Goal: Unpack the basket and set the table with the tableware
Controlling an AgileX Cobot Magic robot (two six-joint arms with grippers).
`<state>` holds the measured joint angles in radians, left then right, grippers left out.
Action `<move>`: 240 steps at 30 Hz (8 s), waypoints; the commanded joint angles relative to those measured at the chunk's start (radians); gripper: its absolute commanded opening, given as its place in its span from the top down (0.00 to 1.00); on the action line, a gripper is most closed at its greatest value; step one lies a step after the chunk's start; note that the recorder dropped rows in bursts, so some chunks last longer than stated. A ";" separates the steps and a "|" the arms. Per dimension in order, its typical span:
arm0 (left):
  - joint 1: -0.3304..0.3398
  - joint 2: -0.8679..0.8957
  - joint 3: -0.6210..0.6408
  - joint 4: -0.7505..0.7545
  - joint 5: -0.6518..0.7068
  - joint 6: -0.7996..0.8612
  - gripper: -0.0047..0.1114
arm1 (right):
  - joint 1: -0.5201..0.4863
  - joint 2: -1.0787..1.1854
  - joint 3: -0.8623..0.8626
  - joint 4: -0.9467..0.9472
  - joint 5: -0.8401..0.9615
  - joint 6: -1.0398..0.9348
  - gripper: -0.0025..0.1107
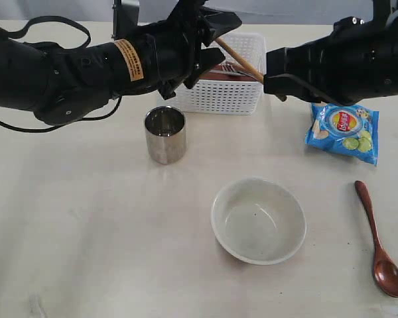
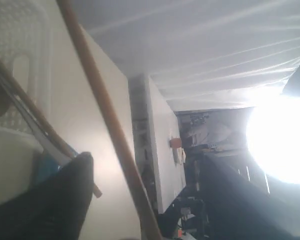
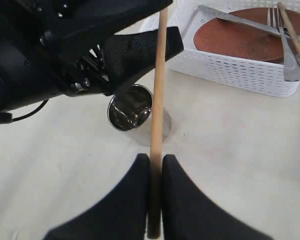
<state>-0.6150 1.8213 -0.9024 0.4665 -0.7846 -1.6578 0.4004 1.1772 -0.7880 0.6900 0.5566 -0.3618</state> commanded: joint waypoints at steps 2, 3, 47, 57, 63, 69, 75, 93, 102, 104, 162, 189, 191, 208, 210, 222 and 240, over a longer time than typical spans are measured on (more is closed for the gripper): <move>-0.008 0.008 -0.006 0.025 -0.023 -0.062 0.46 | 0.000 -0.007 0.002 0.004 -0.008 -0.004 0.98; -0.008 0.008 -0.006 0.017 -0.027 -0.079 0.46 | 0.000 -0.007 0.002 0.004 -0.008 -0.006 0.98; 0.037 -0.011 -0.006 0.160 -0.040 -0.157 0.96 | 0.000 -0.082 -0.002 -0.065 0.094 0.016 0.54; 0.015 -0.206 -0.002 0.865 0.179 -0.475 0.96 | 0.000 -0.248 -0.002 -0.402 0.171 0.234 0.70; -0.109 -0.277 0.088 0.789 0.087 -0.475 0.96 | 0.000 -0.253 -0.002 -0.479 0.184 0.286 0.72; -0.151 -0.288 0.095 0.989 0.194 -0.475 0.96 | 0.000 -0.253 -0.002 -0.491 0.201 0.286 0.72; -0.151 -0.343 0.043 1.272 0.239 -0.475 0.96 | 0.000 -0.253 -0.002 -0.516 0.219 0.286 0.72; -0.151 -0.524 -0.066 1.278 0.837 0.369 0.96 | 0.000 -0.253 -0.002 -0.516 0.219 0.296 0.72; -0.151 -0.486 -0.126 0.544 1.472 1.278 0.96 | 0.000 -0.253 -0.002 -0.516 0.208 0.298 0.72; -0.151 -0.464 -0.185 0.329 1.618 1.353 0.96 | 0.000 -0.253 -0.002 -0.516 0.192 0.298 0.72; -0.375 -0.072 -0.043 -1.523 0.977 1.666 0.96 | 0.000 -0.253 -0.002 -0.509 0.158 0.312 0.72; -0.375 -0.039 -0.043 -1.525 0.958 1.665 0.96 | 0.000 -0.253 -0.002 -0.509 0.158 0.314 0.72; -0.375 -0.039 -0.043 -1.521 0.946 1.665 0.96 | 0.000 -0.253 -0.002 -0.509 0.158 0.314 0.72; -0.362 0.005 -0.083 -1.497 0.997 1.680 0.96 | 0.000 -0.253 -0.002 -0.509 0.167 0.313 0.72; -0.360 0.005 -0.083 -1.492 0.997 1.680 0.96 | 0.000 -0.253 -0.002 -0.509 0.167 0.313 0.72; -0.360 0.028 -0.083 -1.492 1.019 1.680 0.96 | 0.000 -0.253 -0.002 -0.509 0.167 0.311 0.72; -0.360 0.028 -0.083 -1.492 1.000 1.680 0.93 | 0.000 -0.253 -0.002 -0.509 0.167 0.311 0.72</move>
<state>-0.9776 1.8506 -0.9830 -1.0316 0.2203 0.0183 0.4009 0.9285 -0.7880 0.1854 0.7208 -0.0510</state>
